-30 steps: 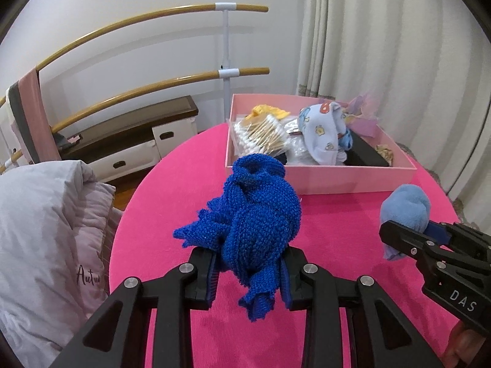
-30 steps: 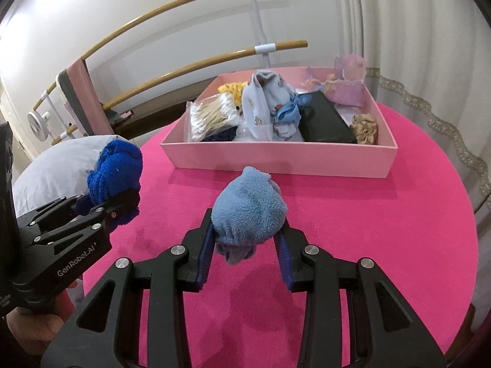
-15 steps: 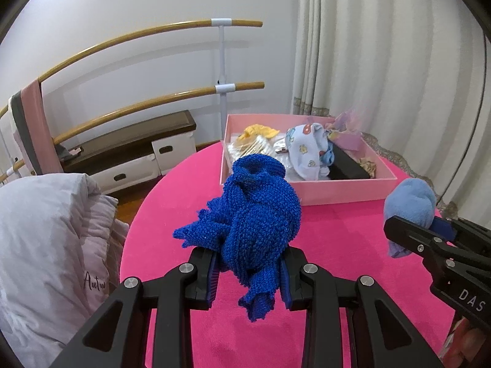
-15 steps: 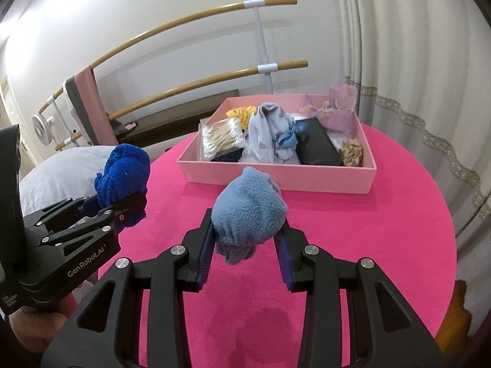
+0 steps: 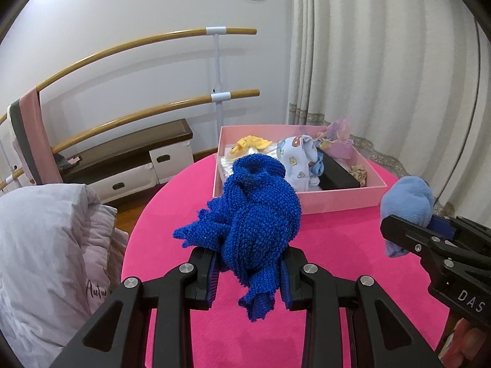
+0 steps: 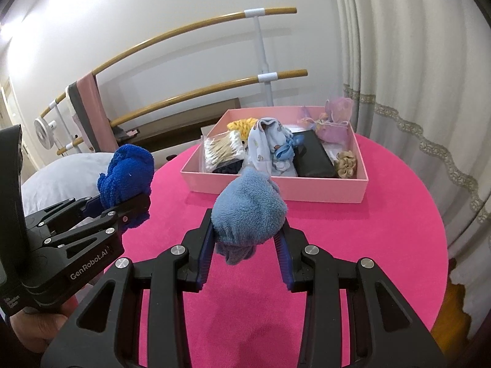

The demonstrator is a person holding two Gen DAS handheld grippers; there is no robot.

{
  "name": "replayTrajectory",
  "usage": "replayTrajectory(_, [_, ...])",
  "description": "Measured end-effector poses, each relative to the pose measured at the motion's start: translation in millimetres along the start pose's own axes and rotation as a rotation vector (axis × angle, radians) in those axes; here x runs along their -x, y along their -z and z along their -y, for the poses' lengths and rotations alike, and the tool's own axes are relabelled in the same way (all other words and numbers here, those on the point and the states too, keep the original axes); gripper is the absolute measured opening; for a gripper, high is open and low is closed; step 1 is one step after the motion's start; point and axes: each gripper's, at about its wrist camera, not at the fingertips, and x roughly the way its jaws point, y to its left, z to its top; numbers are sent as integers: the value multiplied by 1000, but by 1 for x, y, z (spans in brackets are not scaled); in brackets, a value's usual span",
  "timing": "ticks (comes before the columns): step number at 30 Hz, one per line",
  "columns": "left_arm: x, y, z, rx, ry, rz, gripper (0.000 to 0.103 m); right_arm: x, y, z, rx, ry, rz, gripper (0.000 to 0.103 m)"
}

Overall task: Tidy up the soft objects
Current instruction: 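Lift the blue crocheted item and light blue ball toward the pink box, then lower both held items into the pink box and open both tools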

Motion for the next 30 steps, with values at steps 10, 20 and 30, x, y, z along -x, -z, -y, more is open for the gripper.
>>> replayTrajectory(10, [-30,-48,-3,-2,1,47,29,-1,-52,15,29,19,65,34])
replayTrajectory(20, [-106,-133,0,-15,25,71,29,-47,-132,43,21,8,68,34])
replayTrajectory(30, [-223,-209,4,-25,63,-21,29,-134,-183,75,-10,41,-32,34])
